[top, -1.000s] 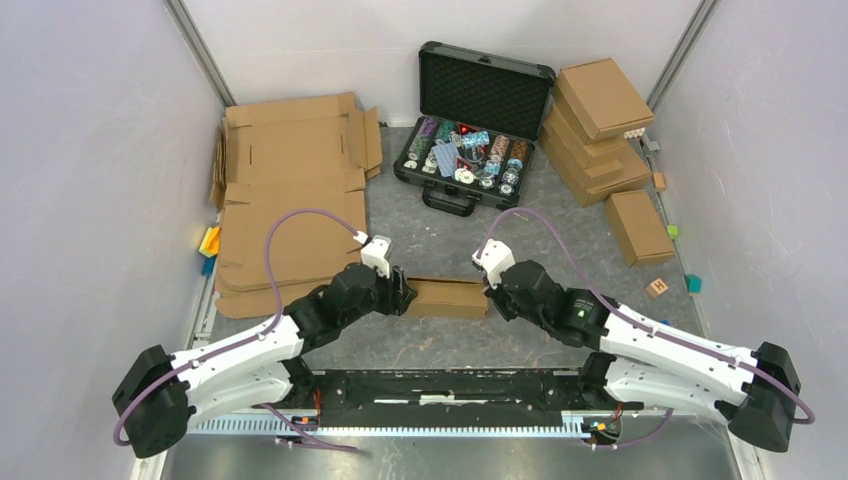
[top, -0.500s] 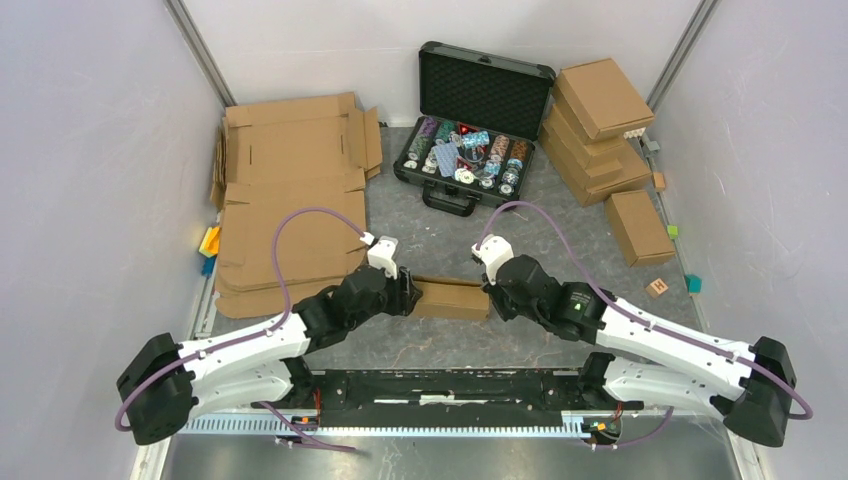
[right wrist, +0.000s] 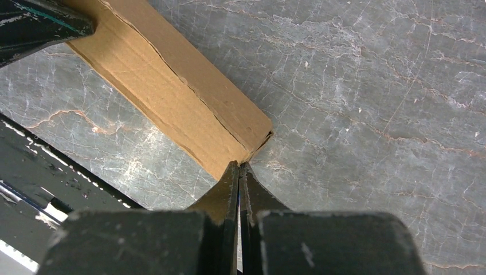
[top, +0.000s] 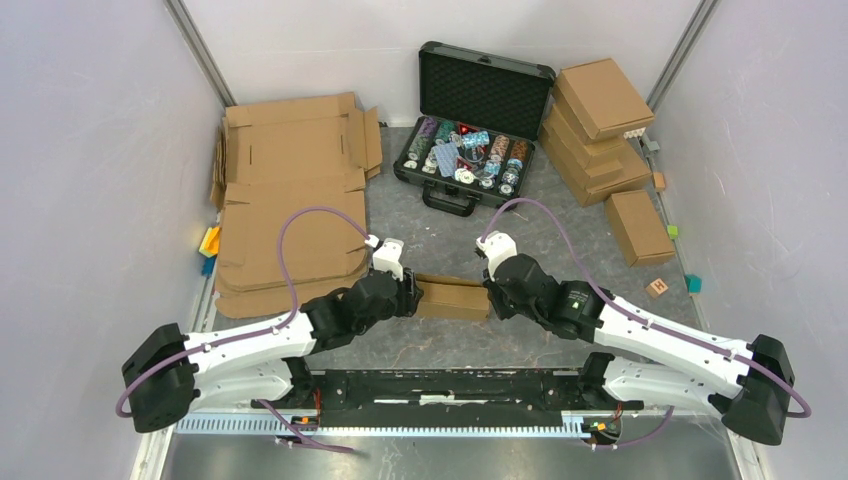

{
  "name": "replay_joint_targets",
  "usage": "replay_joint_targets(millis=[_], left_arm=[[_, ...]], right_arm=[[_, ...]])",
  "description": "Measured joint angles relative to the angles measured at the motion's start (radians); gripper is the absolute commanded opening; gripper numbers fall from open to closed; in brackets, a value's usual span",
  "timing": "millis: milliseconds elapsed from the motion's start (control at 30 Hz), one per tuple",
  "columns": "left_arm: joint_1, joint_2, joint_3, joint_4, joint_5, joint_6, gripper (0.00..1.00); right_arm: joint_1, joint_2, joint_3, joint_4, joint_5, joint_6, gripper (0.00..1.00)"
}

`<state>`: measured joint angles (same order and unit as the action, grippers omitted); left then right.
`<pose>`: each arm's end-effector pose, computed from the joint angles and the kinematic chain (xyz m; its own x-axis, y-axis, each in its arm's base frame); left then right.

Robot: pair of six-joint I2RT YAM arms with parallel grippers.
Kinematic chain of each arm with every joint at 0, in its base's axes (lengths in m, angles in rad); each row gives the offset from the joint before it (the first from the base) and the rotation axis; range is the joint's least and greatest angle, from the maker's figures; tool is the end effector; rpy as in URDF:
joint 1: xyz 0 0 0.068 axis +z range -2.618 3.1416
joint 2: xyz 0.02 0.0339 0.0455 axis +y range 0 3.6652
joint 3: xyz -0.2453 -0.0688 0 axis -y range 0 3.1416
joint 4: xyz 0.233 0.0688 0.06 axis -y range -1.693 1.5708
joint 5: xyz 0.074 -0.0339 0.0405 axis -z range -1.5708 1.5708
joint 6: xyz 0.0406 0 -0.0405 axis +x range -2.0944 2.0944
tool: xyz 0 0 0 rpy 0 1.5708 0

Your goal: Fold the paper box

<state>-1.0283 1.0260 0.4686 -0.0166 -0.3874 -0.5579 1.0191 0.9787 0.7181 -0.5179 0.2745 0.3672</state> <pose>0.1247 -0.1771 0.1904 -0.5709 -0.0024 -0.8210 0.3854 0.8822 -0.2705 0.1164 0.1681 0.2356 -0.6015 -0.3180 -0.7328 -0.5386 0.8390 0.0779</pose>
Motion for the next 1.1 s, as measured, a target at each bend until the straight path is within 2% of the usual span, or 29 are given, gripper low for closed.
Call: replay_joint_targets(millis=[700, 1100], left_arm=[[-0.019, 0.003, 0.008, -0.014, -0.034, -0.01, 0.5], [-0.023, 0.003, 0.01, -0.019, -0.039, -0.011, 0.51]], right_arm=[[-0.003, 0.003, 0.017, -0.019, 0.019, 0.079, 0.0], [-0.003, -0.021, -0.042, 0.014, 0.011, 0.113, 0.0]])
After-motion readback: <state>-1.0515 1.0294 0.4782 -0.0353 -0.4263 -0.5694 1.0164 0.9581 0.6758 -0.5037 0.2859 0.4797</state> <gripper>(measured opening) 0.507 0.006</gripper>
